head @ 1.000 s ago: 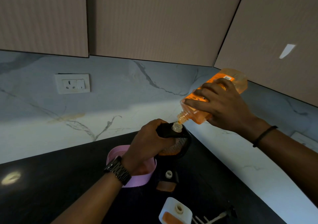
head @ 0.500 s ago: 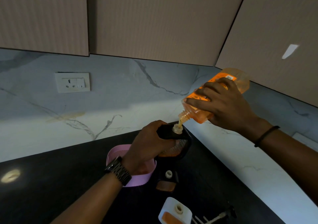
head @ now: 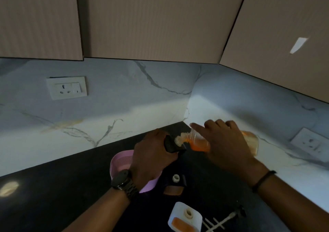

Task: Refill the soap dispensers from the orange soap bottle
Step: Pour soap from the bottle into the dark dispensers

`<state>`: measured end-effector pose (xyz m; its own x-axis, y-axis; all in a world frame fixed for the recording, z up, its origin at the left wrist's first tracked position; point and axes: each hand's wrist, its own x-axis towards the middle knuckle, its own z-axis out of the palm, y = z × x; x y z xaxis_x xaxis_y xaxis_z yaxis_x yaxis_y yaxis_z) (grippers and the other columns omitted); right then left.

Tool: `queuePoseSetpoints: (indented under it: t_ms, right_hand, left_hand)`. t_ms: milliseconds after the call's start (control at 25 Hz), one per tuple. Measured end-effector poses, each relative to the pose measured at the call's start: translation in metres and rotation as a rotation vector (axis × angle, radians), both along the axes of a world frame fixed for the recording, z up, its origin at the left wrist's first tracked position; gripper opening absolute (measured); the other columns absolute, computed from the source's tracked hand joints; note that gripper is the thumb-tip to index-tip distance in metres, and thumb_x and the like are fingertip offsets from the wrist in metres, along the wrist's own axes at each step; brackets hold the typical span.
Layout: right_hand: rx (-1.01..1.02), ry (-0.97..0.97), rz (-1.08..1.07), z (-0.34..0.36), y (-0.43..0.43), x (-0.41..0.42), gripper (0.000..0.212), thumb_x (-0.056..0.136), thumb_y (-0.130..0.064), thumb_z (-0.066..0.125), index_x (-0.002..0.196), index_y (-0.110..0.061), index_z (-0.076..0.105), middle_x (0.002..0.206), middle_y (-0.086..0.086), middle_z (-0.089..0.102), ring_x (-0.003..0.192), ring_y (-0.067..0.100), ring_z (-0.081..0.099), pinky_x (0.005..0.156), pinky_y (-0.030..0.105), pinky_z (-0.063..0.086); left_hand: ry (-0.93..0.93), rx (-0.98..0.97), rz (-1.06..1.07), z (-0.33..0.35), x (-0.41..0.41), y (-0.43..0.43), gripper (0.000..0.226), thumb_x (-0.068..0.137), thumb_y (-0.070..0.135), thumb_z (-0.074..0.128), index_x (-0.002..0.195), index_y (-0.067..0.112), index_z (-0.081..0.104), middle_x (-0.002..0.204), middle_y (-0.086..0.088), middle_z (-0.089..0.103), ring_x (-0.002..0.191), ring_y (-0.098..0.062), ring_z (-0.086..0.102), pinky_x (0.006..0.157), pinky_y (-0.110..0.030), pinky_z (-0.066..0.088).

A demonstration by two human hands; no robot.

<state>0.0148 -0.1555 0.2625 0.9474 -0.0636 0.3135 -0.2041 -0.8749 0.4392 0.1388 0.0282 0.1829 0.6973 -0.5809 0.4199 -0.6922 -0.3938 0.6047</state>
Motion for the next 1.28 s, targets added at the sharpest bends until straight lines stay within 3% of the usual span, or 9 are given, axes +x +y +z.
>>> queuePoseSetpoints:
  t_ms: [120,280,440,560,760,880,1080,1160,1280]
  right_hand:
    - [0.188,0.013,-0.178,-0.021,0.020,-0.011,0.086,0.076,-0.056,0.065,0.148,-0.038,0.023,0.127,-0.003,0.052,0.110,0.020,0.053,0.090,0.039,0.041]
    - [0.387,-0.062,-0.343,-0.033,0.031,-0.026,0.080,0.078,-0.062,0.062,0.145,-0.042,0.025,0.130,-0.006,0.051,0.115,0.019,0.051,0.094,0.038,0.042]
    - [0.560,-0.125,-0.495,-0.052,0.019,-0.037,0.082,0.076,-0.069,0.059,0.144,-0.037,0.027,0.132,-0.004,0.052,0.118,0.022,0.052,0.097,0.045,0.046]
    - [0.611,-0.160,-0.533,-0.070,-0.013,-0.039,0.081,0.077,-0.070,0.060,0.143,-0.037,0.027,0.133,-0.003,0.051,0.118,0.022,0.053,0.095,0.048,0.048]
    - [0.973,-0.356,-0.559,-0.106,-0.070,-0.065,0.064,0.073,-0.067,0.067,0.126,-0.046,0.039,0.115,-0.013,0.056,0.094,0.011,0.055,0.075,0.035,0.048]
    - [1.158,-0.444,-0.497,-0.137,-0.093,-0.089,0.045,0.076,-0.068,0.060,0.113,-0.047,0.046,0.105,-0.020,0.057,0.089,0.003,0.058,0.072,0.036,0.051]
    - [1.261,-0.448,-0.584,-0.190,-0.121,-0.113,0.057,0.073,-0.058,0.070,0.122,-0.041,0.046,0.100,-0.013,0.064,0.085,0.007,0.066,0.073,0.036,0.056]
    - [1.298,-0.431,-0.584,-0.208,-0.129,-0.120,0.057,0.072,-0.065,0.071,0.119,-0.040,0.049,0.100,-0.006,0.065,0.084,0.013,0.068,0.075,0.039,0.058]
    - [1.320,-0.467,-0.537,-0.201,-0.122,-0.130,0.065,0.074,-0.052,0.075,0.128,-0.042,0.042,0.117,-0.005,0.062,0.102,0.013,0.064,0.089,0.041,0.054]
  left_hand:
    - [-0.128,0.077,-0.037,-0.016,0.006,-0.009,0.037,0.084,0.046,0.065,0.113,0.023,0.061,0.109,0.005,0.060,0.100,-0.016,0.059,0.086,-0.034,0.050]
    - [-0.227,0.169,-0.072,-0.029,0.006,-0.025,0.053,0.079,0.056,0.049,0.119,0.022,0.060,0.116,0.001,0.062,0.104,-0.019,0.060,0.088,-0.035,0.051]
    - [-0.343,0.225,-0.134,-0.034,-0.005,-0.049,0.056,0.079,0.046,0.071,0.127,0.020,0.057,0.127,-0.002,0.059,0.115,-0.022,0.058,0.096,-0.036,0.047]
    - [-0.276,0.317,-0.259,-0.036,-0.004,-0.081,0.062,0.086,0.046,0.063,0.139,0.019,0.045,0.141,-0.002,0.047,0.129,-0.021,0.047,0.108,-0.034,0.036]
    - [-0.088,0.136,-0.160,-0.059,-0.015,-0.137,0.050,0.081,0.071,0.055,0.110,0.030,0.060,0.109,0.011,0.059,0.102,-0.009,0.055,0.089,-0.032,0.047]
    - [-0.095,0.312,-0.105,-0.083,-0.027,-0.168,0.060,0.072,0.082,0.051,0.101,0.031,0.059,0.107,0.011,0.058,0.100,-0.012,0.051,0.091,-0.037,0.043]
    - [-0.114,0.646,-0.145,-0.121,-0.043,-0.212,0.075,0.070,0.086,0.046,0.107,0.023,0.061,0.115,0.000,0.056,0.108,-0.023,0.049,0.100,-0.045,0.036]
    - [-0.092,0.743,-0.175,-0.134,-0.043,-0.219,0.082,0.070,0.087,0.045,0.116,0.021,0.060,0.124,-0.003,0.051,0.114,-0.026,0.045,0.105,-0.049,0.031]
    - [-0.053,0.782,-0.170,-0.154,-0.045,-0.219,0.091,0.071,0.090,0.043,0.126,0.020,0.058,0.135,-0.004,0.046,0.124,-0.028,0.041,0.111,-0.054,0.025]
